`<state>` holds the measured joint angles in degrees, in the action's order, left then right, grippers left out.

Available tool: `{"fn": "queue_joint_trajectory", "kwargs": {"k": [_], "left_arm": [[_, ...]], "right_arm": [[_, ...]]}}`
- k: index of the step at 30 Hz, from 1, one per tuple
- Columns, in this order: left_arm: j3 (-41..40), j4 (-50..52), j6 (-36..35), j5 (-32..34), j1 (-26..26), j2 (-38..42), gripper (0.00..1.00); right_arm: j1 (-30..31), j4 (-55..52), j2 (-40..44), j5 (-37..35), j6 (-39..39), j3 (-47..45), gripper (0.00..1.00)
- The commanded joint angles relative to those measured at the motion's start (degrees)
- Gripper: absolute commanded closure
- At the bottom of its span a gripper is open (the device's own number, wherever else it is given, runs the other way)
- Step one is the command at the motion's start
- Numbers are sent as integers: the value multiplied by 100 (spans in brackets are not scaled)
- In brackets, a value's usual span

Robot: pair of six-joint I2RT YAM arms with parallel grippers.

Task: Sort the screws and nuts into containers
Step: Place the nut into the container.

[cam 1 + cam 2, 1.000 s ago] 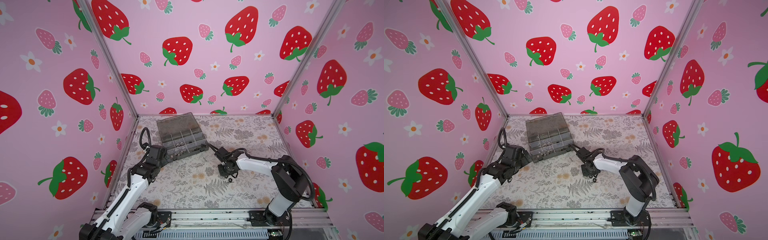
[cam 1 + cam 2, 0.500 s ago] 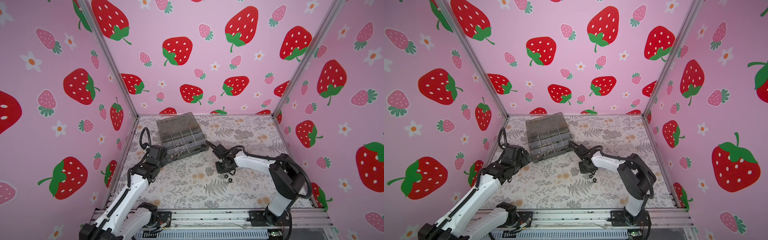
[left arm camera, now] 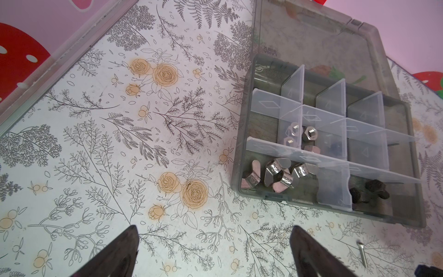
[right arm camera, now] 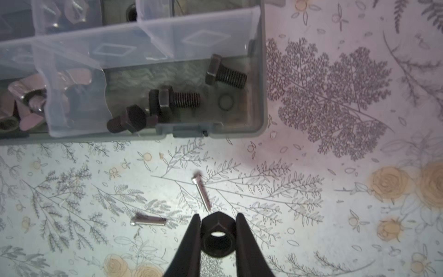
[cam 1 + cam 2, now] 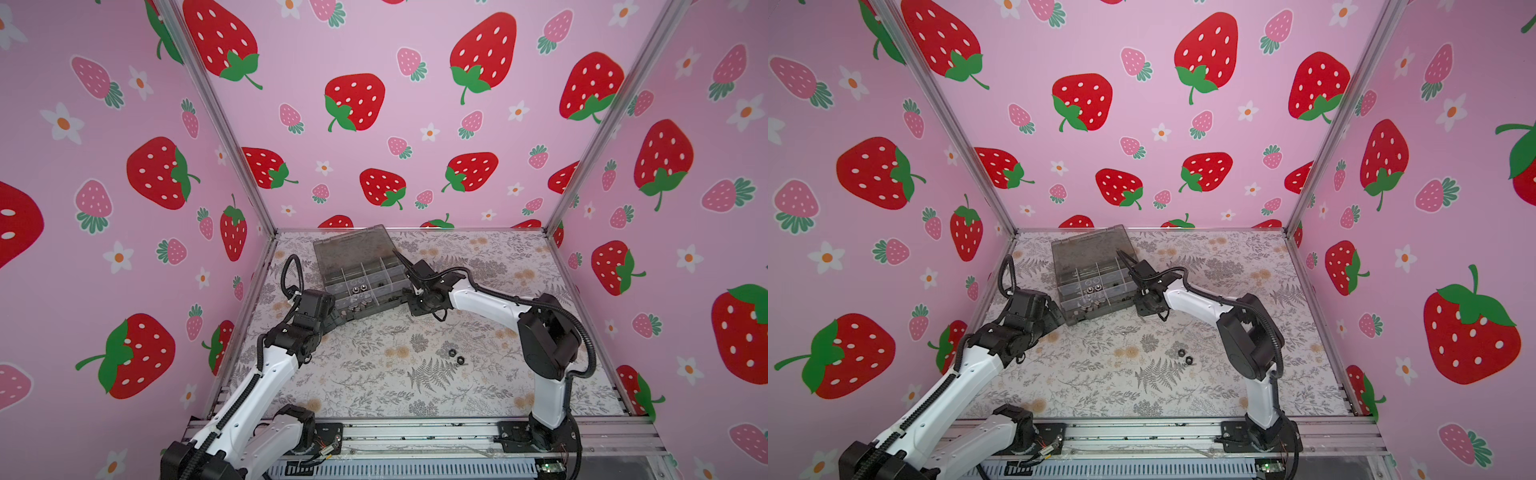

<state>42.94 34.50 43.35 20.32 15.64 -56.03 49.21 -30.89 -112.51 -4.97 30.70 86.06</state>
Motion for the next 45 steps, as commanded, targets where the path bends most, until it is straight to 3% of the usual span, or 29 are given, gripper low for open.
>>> {"fn": "queue_joint_trajectory", "kwargs": {"k": [1, 16, 33, 40, 45], "left_arm": [[88, 10, 51, 56, -24, 12, 1], [101, 1, 55, -9, -31, 3, 1], [39, -69, 77, -25, -27, 39, 1], [26, -83, 106, -46, -26, 48, 1], [61, -70, 88, -19, -28, 31, 1]], "right_arm": [[-16, -37, -240, -74, -184, 549, 88], [-12, -2, -1862, -21, -861, 3217, 88], [-6, 424, -2543, 14, -1160, 3578, 85], [-8, 348, -2645, -28, -1198, 3783, 66], [-4, 225, -2555, -39, -1206, 3901, 60]]}}
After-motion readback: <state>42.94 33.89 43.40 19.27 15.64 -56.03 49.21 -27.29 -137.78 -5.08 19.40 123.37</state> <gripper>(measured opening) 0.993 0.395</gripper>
